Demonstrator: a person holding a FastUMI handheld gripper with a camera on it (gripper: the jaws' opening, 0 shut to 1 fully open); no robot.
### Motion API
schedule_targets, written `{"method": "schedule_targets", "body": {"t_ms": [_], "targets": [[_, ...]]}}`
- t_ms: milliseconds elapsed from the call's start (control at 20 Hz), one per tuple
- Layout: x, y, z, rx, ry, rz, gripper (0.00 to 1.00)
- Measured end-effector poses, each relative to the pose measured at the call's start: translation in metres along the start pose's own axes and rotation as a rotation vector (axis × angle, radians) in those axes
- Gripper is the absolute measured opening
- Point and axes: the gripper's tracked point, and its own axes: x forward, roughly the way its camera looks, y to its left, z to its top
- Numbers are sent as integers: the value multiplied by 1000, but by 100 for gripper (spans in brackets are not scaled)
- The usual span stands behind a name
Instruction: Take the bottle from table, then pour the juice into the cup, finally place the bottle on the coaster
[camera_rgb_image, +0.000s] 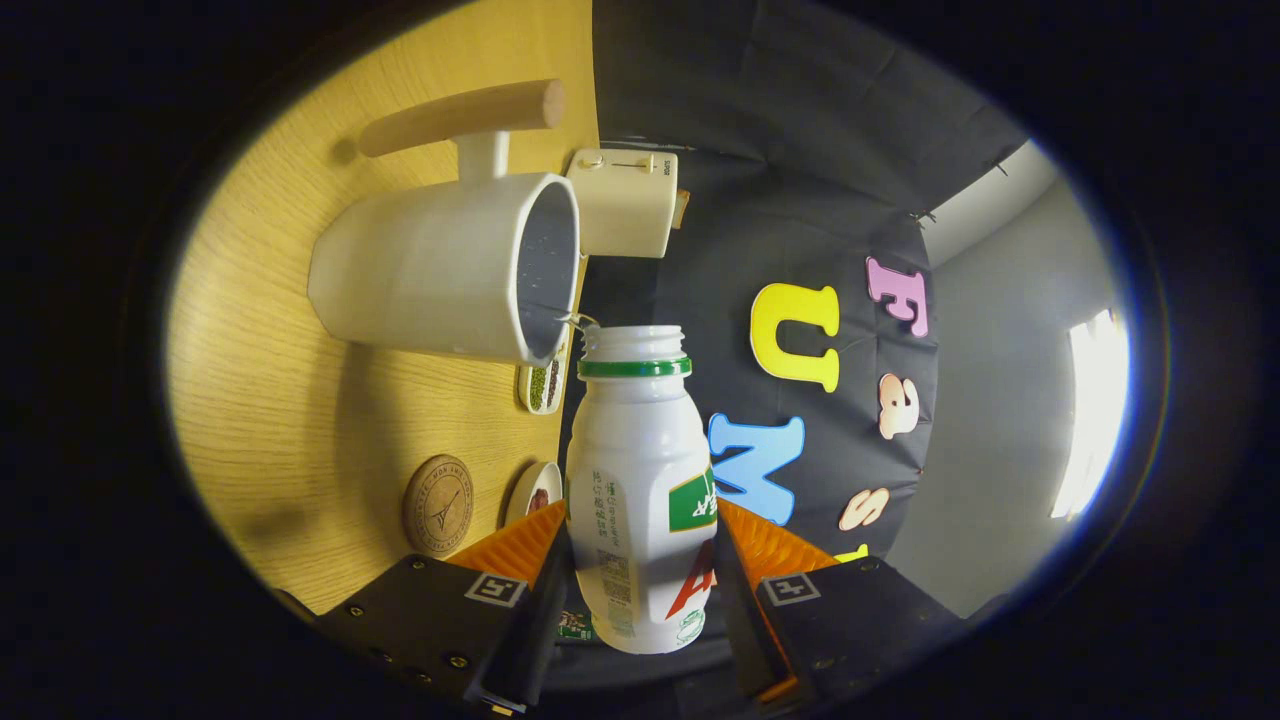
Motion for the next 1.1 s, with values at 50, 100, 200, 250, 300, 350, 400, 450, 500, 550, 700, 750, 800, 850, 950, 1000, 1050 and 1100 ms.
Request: {"method": "schedule_targets", "body": {"t_ms": [50,100,200,250,300,350,400,450,500,550,700,750,800,850,950,1000,1050,1100], "targets": [[0,-1,0,-6,2,-2,71],[0,-1,0,-9,4,-3,71],[1,0,0,-12,4,-3,71],[1,0,0,-15,5,-4,71],[2,0,-1,-19,6,-5,71],[3,0,-1,-23,6,-7,71],[3,0,0,-28,7,-8,71],[2,0,1,-31,6,-10,71],[2,1,1,-33,5,-10,71],[1,1,1,-35,5,-9,71],[3,1,0,-45,4,-14,71],[3,1,1,-49,5,-15,71],[2,2,0,-53,5,-15,71],[1,2,1,-56,9,-14,71],[1,2,2,-59,7,-13,71],[2,3,2,-64,6,-14,71],[1,2,2,-71,6,-16,71],[0,1,3,-77,6,-19,71]]}}
